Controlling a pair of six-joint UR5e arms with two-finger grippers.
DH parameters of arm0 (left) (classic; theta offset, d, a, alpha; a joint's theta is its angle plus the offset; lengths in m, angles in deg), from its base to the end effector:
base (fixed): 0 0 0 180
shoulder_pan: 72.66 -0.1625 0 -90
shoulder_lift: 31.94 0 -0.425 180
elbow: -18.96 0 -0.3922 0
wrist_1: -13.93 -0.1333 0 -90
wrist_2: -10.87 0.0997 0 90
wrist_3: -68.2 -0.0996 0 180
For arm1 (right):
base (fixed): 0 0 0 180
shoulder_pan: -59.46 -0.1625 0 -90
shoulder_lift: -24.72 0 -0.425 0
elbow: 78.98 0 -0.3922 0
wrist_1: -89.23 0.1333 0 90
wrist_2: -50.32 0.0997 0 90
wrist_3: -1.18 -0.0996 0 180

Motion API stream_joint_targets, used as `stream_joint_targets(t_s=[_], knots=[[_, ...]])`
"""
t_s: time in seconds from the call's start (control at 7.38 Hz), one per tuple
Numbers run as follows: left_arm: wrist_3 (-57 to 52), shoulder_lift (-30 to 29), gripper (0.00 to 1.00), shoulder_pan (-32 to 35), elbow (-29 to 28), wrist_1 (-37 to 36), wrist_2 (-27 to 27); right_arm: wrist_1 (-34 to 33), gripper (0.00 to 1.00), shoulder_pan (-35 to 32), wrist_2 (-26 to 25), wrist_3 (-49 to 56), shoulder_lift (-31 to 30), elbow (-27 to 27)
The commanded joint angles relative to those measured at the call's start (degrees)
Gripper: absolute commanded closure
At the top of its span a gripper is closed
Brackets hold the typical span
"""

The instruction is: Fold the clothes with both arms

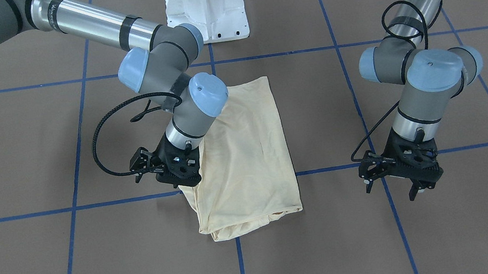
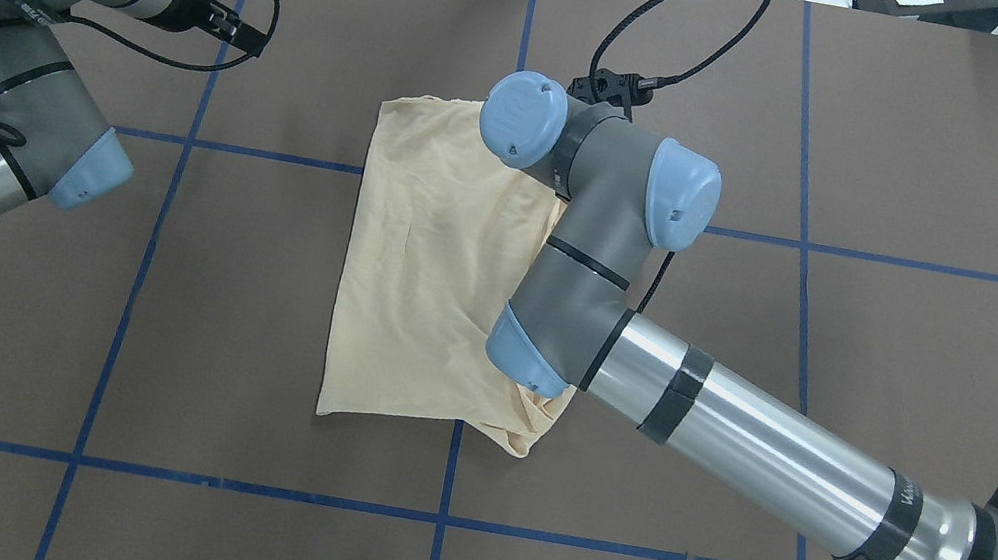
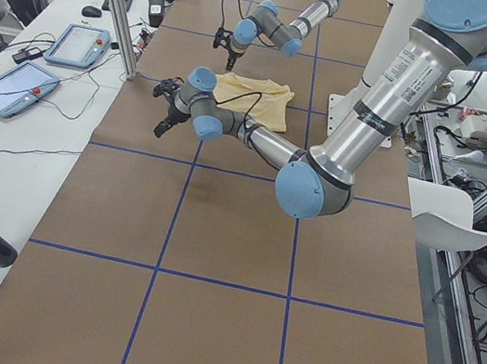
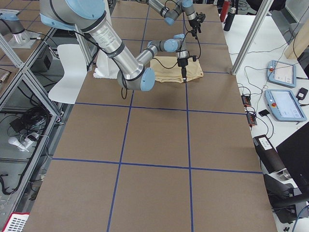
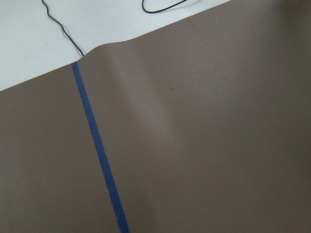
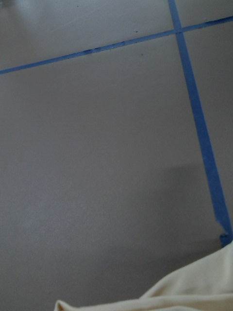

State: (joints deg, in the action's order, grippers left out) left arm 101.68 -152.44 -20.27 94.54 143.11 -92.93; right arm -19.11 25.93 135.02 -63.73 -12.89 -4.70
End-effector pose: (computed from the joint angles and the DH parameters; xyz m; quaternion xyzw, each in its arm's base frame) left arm 0.3580 -0.6442 0.3933 0.3127 0.3543 0.0874 0.8770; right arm -0.5691 -0.5480 0.2504 0.1177 -0.1164 0.0799 0.9830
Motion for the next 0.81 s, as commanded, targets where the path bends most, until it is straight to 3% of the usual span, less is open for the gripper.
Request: stream_joint_targets(t_s=[0.0, 0.27, 0.68], knots=[[0.0, 0.0, 0.00, 0.0, 0.0, 0.0, 0.0, 2.8, 0.00, 0.6, 2.6, -2.2, -1.3, 7.8], [0.0, 0.0, 0.00, 0.0, -0.1, -0.1, 0.0, 7.9, 0.00, 5.7, 2.7, -10.3, -1.9, 7.5], [0.0, 0.0, 0.00, -0.1, -0.1, 0.0, -0.1, 7.3, 0.00, 8.6, 0.1, -12.9, -2.0, 4.1]])
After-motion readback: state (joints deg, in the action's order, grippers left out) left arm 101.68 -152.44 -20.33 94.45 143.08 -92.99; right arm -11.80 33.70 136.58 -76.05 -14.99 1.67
